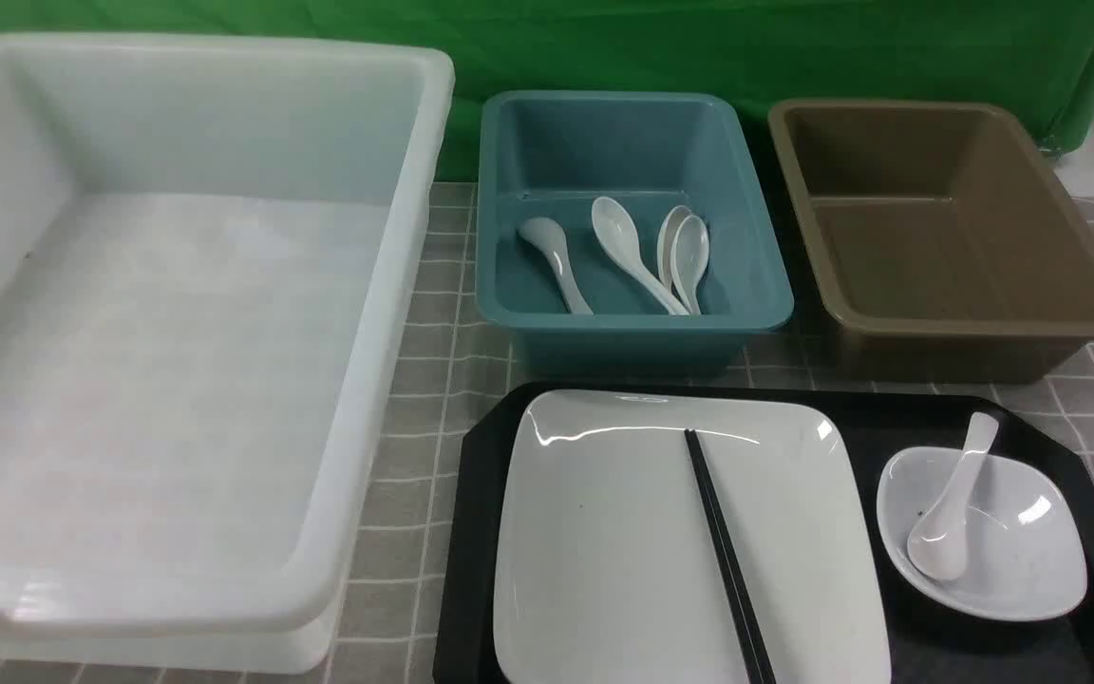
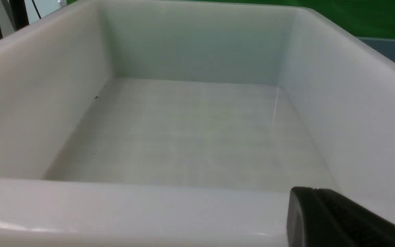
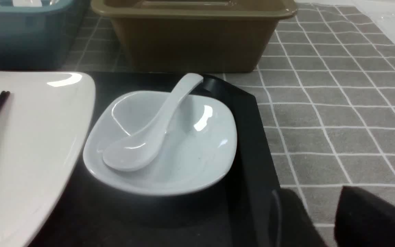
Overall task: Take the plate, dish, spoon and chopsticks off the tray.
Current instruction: Use the right arm to grab a soup spoon from the plate, then use the right arm to put the soup spoon into the small storage box in the middle, then use the left arm to grab a pair of chopsticks from the plate
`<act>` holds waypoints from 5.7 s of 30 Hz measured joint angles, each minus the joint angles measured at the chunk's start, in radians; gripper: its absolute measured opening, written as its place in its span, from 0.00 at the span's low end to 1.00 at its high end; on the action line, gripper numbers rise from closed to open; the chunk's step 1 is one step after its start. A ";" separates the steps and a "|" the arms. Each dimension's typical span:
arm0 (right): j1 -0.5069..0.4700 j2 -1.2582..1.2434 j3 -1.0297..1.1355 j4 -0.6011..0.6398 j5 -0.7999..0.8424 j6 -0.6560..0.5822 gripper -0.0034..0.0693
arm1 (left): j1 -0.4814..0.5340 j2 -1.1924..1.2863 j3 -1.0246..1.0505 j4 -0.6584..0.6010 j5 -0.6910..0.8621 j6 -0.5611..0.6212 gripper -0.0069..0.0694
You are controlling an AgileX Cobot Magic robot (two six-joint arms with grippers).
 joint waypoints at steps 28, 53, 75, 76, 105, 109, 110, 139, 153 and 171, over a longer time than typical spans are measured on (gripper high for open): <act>0.000 0.000 0.000 0.000 -0.001 0.000 0.39 | 0.000 0.000 0.000 -0.340 -0.265 -0.279 0.12; 0.001 0.000 0.000 0.238 -0.523 0.574 0.36 | 0.000 0.190 -0.485 0.188 -0.302 -0.725 0.12; 0.401 1.055 -0.960 -0.062 0.559 0.084 0.07 | -0.277 1.108 -0.993 -0.215 0.628 0.134 0.12; 0.377 1.097 -0.967 -0.059 0.565 0.067 0.07 | -0.324 1.127 -1.014 -0.177 0.643 0.107 0.12; 0.010 1.718 -0.998 0.495 0.220 -0.240 0.55 | -0.712 1.366 -1.145 0.005 0.601 -0.128 0.12; 0.036 1.721 -0.998 0.495 0.188 -0.246 0.55 | -0.712 1.366 -1.145 0.005 0.582 -0.122 0.12; 0.042 1.722 -0.998 0.495 0.182 -0.247 0.56 | -0.712 1.366 -1.145 0.005 0.579 -0.121 0.12; 0.052 1.559 -1.008 0.505 0.324 -0.322 0.31 | -0.712 1.366 -1.145 0.044 0.555 -0.164 0.12; 0.232 1.783 -1.647 0.570 0.346 -0.386 0.31 | -0.607 1.366 -1.145 0.079 0.463 -0.261 0.12; 0.327 2.057 -1.932 0.542 0.523 -0.314 0.53 | -0.656 1.403 -1.145 -0.043 0.561 -0.351 0.12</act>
